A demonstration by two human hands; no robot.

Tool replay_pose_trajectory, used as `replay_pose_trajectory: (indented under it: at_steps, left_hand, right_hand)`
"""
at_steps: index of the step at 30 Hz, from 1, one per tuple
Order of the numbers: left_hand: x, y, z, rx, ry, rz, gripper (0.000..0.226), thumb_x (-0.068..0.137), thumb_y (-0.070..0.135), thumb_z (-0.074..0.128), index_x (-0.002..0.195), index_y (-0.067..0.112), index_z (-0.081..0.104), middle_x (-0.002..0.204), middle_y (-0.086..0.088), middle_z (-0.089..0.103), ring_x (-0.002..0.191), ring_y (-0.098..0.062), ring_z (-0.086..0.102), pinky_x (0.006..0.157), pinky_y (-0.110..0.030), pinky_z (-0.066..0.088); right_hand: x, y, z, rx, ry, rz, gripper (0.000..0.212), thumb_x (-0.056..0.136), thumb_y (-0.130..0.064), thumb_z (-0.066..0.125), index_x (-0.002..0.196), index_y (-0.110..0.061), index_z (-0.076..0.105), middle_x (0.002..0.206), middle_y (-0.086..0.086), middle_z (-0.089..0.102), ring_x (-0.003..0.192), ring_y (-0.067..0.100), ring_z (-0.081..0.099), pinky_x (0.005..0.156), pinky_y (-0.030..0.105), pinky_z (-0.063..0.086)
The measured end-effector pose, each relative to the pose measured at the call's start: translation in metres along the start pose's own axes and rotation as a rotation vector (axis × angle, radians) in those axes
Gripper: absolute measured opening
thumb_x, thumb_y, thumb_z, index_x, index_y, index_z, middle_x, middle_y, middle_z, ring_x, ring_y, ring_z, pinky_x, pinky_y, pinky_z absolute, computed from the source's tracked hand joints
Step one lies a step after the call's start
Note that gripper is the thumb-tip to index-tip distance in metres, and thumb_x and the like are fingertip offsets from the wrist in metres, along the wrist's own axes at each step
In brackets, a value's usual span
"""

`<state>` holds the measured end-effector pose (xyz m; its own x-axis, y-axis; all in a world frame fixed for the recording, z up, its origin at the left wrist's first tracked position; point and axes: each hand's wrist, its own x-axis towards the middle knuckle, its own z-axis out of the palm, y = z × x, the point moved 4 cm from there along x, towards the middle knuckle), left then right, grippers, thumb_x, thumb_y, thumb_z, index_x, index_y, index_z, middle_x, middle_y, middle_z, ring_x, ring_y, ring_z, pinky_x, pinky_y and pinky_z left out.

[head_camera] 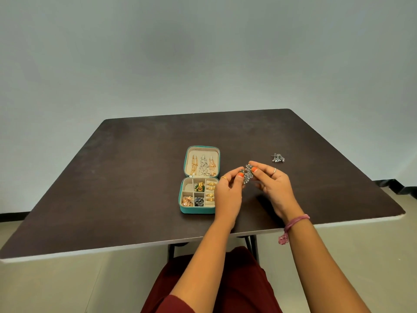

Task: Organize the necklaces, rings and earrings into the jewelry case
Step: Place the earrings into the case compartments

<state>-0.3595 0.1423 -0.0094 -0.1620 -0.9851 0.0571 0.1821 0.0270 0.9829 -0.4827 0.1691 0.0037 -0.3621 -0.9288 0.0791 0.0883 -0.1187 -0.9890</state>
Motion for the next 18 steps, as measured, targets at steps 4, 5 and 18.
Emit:
replay_pose_trajectory:
  at_steps: [4, 5, 18]
  left_hand:
    - [-0.004, 0.025, -0.018, 0.023, 0.025, 0.066, 0.018, 0.095, 0.016, 0.057, 0.105, 0.028, 0.066, 0.098, 0.015, 0.067, 0.09, 0.003, 0.064, 0.085, -0.026, 0.055]
    - [-0.004, 0.032, -0.024, 0.01, 0.029, 0.086, 0.018, 0.094, 0.015, 0.058, 0.103, 0.028, 0.066, 0.094, 0.017, 0.067, 0.087, 0.005, 0.064, 0.085, -0.026, 0.055]
    - [0.013, 0.057, -0.122, 0.331, 0.145, 0.07, 0.015, 0.09, 0.022, 0.064, 0.101, 0.029, 0.071, 0.101, 0.006, 0.072, 0.092, -0.007, 0.068, 0.08, -0.033, 0.058]
  right_hand:
    - [-0.003, -0.009, 0.017, 0.029, -0.01, -0.013, 0.018, 0.091, -0.013, 0.06, 0.099, -0.023, 0.072, 0.096, -0.001, 0.073, 0.087, 0.011, 0.062, 0.079, 0.027, 0.047]
    - [-0.003, -0.012, 0.021, 0.028, -0.015, -0.018, 0.018, 0.091, -0.013, 0.059, 0.099, -0.023, 0.072, 0.094, -0.002, 0.073, 0.084, 0.009, 0.062, 0.077, 0.026, 0.047]
    - [-0.002, -0.021, 0.069, -0.105, -0.117, -0.05, 0.019, 0.095, -0.016, 0.054, 0.106, -0.021, 0.068, 0.094, -0.007, 0.07, 0.081, 0.003, 0.061, 0.069, 0.022, 0.05]
